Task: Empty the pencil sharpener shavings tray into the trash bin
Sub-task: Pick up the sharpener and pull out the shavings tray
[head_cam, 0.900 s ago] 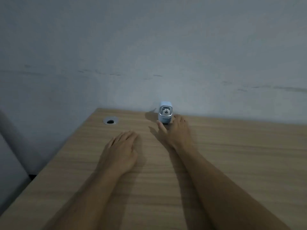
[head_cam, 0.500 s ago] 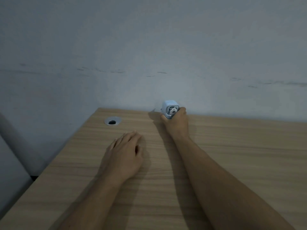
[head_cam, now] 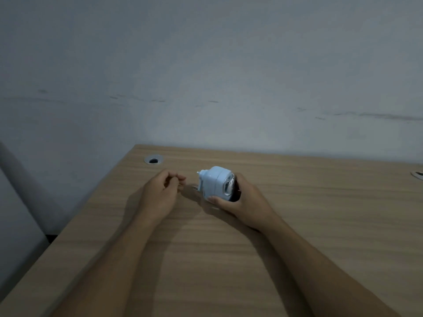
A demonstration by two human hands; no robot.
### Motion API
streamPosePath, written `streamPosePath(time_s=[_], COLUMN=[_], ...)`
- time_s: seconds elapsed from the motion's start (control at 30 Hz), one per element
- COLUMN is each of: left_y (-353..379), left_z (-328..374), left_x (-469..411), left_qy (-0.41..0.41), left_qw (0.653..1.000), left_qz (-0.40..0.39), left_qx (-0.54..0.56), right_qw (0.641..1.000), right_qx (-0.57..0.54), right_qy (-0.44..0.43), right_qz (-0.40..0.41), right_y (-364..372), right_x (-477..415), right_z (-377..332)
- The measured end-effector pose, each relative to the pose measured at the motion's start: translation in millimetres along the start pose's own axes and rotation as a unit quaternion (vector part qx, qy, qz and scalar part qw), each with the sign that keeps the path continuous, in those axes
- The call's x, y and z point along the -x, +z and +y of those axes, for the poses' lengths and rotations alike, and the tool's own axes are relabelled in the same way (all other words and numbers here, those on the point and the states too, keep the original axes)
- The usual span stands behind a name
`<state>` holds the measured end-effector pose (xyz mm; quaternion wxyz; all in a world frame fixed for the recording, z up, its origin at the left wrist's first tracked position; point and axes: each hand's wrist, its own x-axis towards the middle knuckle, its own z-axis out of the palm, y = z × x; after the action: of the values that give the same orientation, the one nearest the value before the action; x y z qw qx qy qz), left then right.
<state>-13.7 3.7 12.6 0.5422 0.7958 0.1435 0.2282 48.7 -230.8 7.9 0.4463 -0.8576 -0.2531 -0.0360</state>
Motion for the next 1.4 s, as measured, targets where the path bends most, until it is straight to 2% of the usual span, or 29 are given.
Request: streamPosePath(time_s=[0.17,0.23,0.3,0.43,0.7,0.83,1.2,1.4], left_y=[-15.3,-19.9,-22.0,-21.7,-24.5,-24.6,-29.9,-51.1], left_z=[2.6,2.5,3.8,6.3,12.3,17.4,16.3,-6.1], left_x=[37.4,51.2,61.9,68.6,72.9,75.7,77.7,84.7], left_qy=[0.015,0.034,0.051,0.09,0.103,0.081,0.091,0.063], left_qw=[0.99,0.98,0.974,0.973,0.964,0.957,0.96,0.979], left_qz=[-0.131,-0.191,-0.219,-0.212,-0.236,-0.271,-0.263,-0.186], left_qx=[0.052,0.048,0.021,-0.021,-0.07,-0.065,-0.042,-0.058], right_qw=[0.999,0.999,0.998,0.997,0.995,0.993,0.988,0.988], right_qx=[-0.007,-0.014,-0.01,-0.018,-0.018,-0.019,-0.001,-0.003], right_qy=[-0.02,-0.024,-0.026,-0.023,-0.042,-0.05,-0.061,-0.06], right_qz=[-0.031,-0.045,-0.057,-0.067,-0.084,-0.108,-0.139,-0.142], right_y=[-18.7,-23.8,-27.0,-28.9,-32.7,-35.3,-36.4,-40.5], right_x=[44.8,53.1,57.1,57.8,56.2,55.4,53.8,54.7], right_z=[-2.9,-3.1,-4.4,-5.2,-6.6,-10.3,-10.9,-7.7])
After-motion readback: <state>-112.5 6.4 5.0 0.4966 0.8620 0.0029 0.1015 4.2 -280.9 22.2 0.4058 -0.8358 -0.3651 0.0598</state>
